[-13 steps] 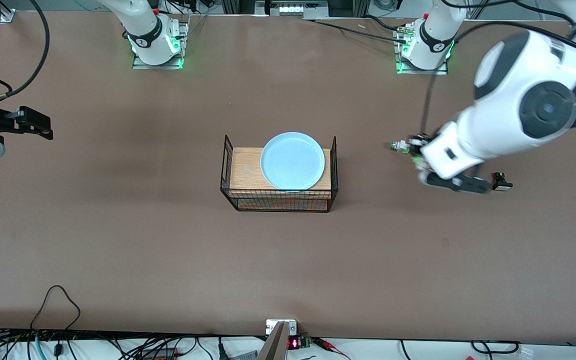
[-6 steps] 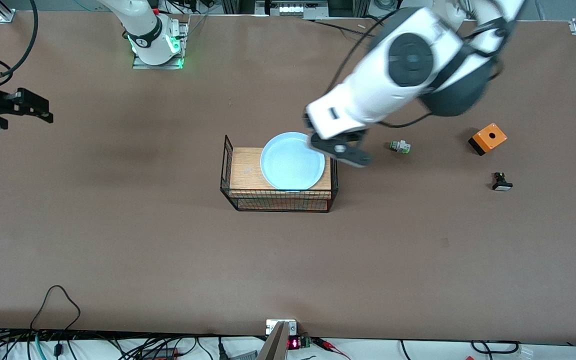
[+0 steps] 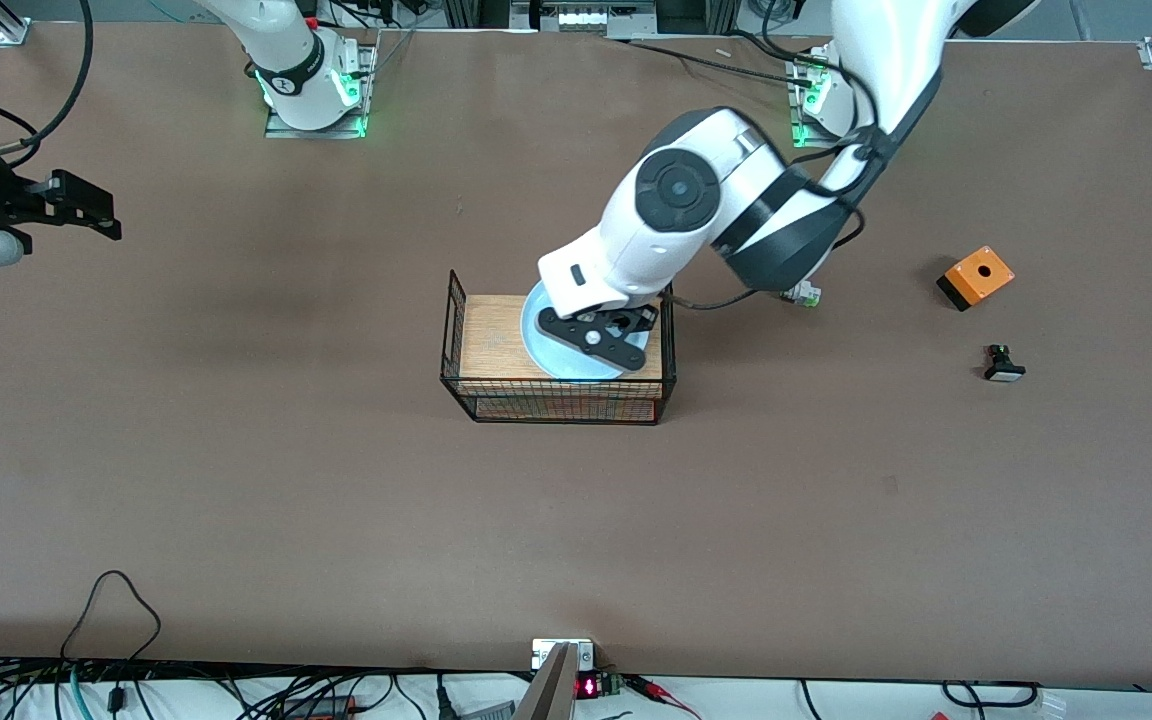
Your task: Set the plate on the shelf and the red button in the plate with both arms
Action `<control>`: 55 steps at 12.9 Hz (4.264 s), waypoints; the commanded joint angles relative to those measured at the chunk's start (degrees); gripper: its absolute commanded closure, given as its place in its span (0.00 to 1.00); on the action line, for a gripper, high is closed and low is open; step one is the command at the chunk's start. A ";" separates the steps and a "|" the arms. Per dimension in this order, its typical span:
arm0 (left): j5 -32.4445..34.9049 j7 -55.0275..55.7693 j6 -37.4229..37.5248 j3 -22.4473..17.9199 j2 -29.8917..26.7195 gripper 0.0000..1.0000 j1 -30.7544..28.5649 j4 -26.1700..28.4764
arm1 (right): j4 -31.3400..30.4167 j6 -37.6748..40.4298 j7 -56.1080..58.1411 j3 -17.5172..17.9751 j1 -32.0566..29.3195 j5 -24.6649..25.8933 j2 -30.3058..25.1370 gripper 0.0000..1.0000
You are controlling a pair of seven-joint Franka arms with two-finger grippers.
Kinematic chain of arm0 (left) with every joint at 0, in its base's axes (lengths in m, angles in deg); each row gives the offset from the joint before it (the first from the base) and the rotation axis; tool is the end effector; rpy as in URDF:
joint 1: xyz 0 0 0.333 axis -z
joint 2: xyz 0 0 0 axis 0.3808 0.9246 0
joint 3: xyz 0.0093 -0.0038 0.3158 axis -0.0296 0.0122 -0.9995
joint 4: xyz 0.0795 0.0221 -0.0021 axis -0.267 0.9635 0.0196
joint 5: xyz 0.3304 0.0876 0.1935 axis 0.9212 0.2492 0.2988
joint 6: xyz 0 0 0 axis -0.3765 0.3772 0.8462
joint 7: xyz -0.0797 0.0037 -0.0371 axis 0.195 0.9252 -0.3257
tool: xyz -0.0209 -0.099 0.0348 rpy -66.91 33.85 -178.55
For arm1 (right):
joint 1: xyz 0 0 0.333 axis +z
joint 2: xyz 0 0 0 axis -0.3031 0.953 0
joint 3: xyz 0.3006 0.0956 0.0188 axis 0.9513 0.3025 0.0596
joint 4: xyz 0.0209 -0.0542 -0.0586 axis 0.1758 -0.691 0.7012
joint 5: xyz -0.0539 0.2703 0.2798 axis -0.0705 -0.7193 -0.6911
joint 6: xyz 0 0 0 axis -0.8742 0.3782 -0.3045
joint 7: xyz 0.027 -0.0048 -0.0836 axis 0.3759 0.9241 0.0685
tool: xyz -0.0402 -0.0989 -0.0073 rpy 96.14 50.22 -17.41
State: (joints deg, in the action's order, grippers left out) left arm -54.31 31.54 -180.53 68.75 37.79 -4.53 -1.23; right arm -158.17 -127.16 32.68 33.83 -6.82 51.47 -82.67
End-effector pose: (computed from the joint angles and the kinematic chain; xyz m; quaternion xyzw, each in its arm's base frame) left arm 0.5675 -0.4714 0.4120 0.9752 -0.1903 -0.0303 0.1087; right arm 0.5648 0.0032 0.6023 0.9940 0.0943 -0.0553 0.0048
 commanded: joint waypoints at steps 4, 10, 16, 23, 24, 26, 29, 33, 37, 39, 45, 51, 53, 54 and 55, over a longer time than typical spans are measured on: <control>8.50 -3.31 -0.40 -0.89 4.40 0.82 2.89 -1.21 | 2.28 0.74 -0.02 0.16 0.07 -0.06 1.01 0.00; 8.76 -5.16 -4.36 -0.89 5.82 0.00 2.72 -1.21 | 2.29 -0.05 -0.02 0.16 0.16 -0.14 1.01 0.00; 8.06 -3.84 -0.61 -0.36 1.27 0.00 2.36 -1.21 | 2.37 -0.14 0.07 0.16 0.16 -0.06 1.01 0.00; 6.39 21.08 23.14 -1.06 -14.30 0.00 1.32 -2.09 | 2.29 -0.05 0.16 -0.10 -0.28 -0.06 1.01 0.00; 6.39 25.04 24.63 -1.15 -15.01 0.00 -0.43 -2.17 | 2.29 -0.05 0.16 -0.10 -0.28 0.03 1.01 0.00; 6.57 27.10 27.45 -1.15 -16.24 0.00 -5.34 -2.17 | 2.29 0.30 0.07 -0.10 -0.19 0.03 1.10 0.00; 6.57 20.81 28.51 -0.10 -18.52 0.00 -15.19 -2.09 | 2.29 0.48 0.07 -0.10 -0.19 0.12 1.01 0.00; 4.03 -6.51 25.72 -8.05 -23.60 0.00 -20.75 1.93 | 2.29 -0.05 0.07 -0.10 -0.28 0.03 1.10 0.00; -4.86 -21.92 14.91 -22.14 -38.54 0.00 -21.10 21.95 | 2.37 -1.37 -0.02 -0.10 -0.19 0.03 1.10 0.00; -4.77 -22.56 13.75 -25.14 -44.52 0.00 -21.45 28.48 | 2.37 -1.37 -0.02 -0.10 -0.28 0.03 1.19 0.00; -5.56 -23.09 13.92 -25.32 -42.88 0.00 -22.85 30.87 | 2.37 -1.46 -0.02 -0.10 -0.19 0.03 1.19 0.00; -6.18 -26.26 13.75 -26.38 -41.65 0.00 -19.44 29.38 | 2.37 -1.46 -0.02 -0.10 -0.19 0.21 1.19 0.00; -6.09 -26.25 13.83 -27.25 -41.73 0.00 -18.47 29.47 | 2.37 -1.46 0.07 -0.10 -0.19 0.29 1.19 0.00; -6.09 -26.25 13.75 -27.43 -41.73 0.00 -18.38 29.47 | 2.37 -1.46 0.07 -0.10 -0.19 0.29 1.28 0.00; -6.09 -26.25 13.75 -27.52 -41.82 0.00 -18.29 29.47 | 2.37 -1.46 0.07 -0.10 -0.19 0.38 1.28 0.00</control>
State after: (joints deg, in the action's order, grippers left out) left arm -59.86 6.38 -166.77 42.72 -3.85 -23.90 28.94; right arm -156.89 -128.90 32.68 33.70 -6.92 51.51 -81.82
